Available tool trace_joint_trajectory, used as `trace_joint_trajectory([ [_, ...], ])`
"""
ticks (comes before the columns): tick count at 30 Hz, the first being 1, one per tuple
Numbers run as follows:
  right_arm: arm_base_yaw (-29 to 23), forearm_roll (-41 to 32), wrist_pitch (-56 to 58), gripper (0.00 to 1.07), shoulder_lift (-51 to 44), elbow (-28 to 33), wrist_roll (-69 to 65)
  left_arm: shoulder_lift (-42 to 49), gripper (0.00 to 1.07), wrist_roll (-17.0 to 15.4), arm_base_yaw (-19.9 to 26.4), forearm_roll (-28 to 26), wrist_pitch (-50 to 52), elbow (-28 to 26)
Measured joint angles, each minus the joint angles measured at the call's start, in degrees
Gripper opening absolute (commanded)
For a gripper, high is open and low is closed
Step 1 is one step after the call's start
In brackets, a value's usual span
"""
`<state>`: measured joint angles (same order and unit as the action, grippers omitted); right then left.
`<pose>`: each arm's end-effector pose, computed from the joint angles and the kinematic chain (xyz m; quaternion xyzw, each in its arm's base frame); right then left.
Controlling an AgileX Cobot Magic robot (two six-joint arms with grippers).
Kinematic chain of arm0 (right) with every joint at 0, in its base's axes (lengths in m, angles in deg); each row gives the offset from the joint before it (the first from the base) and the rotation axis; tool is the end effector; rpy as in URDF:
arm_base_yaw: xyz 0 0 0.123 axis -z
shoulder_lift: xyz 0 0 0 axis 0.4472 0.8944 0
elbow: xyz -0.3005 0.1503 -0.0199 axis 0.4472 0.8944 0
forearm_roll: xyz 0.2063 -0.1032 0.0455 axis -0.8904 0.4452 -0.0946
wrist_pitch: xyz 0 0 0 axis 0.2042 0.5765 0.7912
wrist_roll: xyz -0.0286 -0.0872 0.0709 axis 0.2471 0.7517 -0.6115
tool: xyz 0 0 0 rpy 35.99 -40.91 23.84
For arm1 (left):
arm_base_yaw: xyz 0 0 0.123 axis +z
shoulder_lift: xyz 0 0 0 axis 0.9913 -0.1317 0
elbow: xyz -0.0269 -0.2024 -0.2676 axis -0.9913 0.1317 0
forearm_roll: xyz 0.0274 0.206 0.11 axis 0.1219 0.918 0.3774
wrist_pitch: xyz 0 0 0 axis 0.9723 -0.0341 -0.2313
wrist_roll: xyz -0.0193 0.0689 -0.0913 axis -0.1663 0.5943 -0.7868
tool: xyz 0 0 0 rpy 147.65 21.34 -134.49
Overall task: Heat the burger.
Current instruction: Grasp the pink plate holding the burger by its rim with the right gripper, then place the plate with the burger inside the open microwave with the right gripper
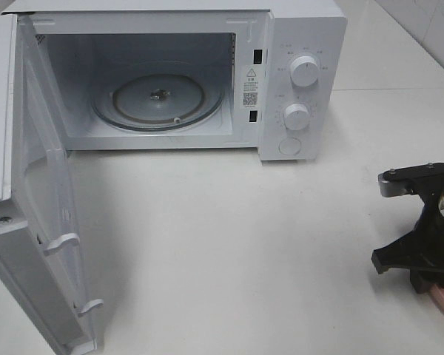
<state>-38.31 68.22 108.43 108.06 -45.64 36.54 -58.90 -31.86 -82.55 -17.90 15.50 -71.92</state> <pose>0.2413 0.0350 0.1507 -0.0441 0.9958 -0.0555 0.0576 -0.0529 -0.0060 0.2627 0.0026 0.8482 -0.0305 0.5289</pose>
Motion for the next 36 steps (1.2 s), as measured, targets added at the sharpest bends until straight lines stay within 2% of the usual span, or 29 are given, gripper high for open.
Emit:
trace_joint_trajectory([
  [1,0.00,0.11,0.00,0.11,0.00,0.00,-0.52,0.00,1.00,0.00,0.00,0.00,0.00,0.00],
  [2,0.00,0.11,0.00,0.11,0.00,0.00,-0.52,0.00,1.00,0.00,0.00,0.00,0.00,0.00],
  [4,0.00,0.29,0.17,0.01,0.00,0.00,-0.57,0.00,1.00,0.00,0.00,0.00,0.00,0.00],
  [20,0.00,0.80,1.09,0.00,-0.29,0.00,-0.63,0.00,1.00,0.00,0.00,0.00,0.00,0.00],
  [28,-0.97,7.96,4.41,0.00,-2.64,0.00,-7.45,0.00,1.00,0.00,0.00,0.00,0.00,0.00],
  [36,-5.84,11.75,7.05,0.00,-2.98,0.06,-12.95,0.00,1.00,0.00,0.00,0.00,0.00,0.00],
])
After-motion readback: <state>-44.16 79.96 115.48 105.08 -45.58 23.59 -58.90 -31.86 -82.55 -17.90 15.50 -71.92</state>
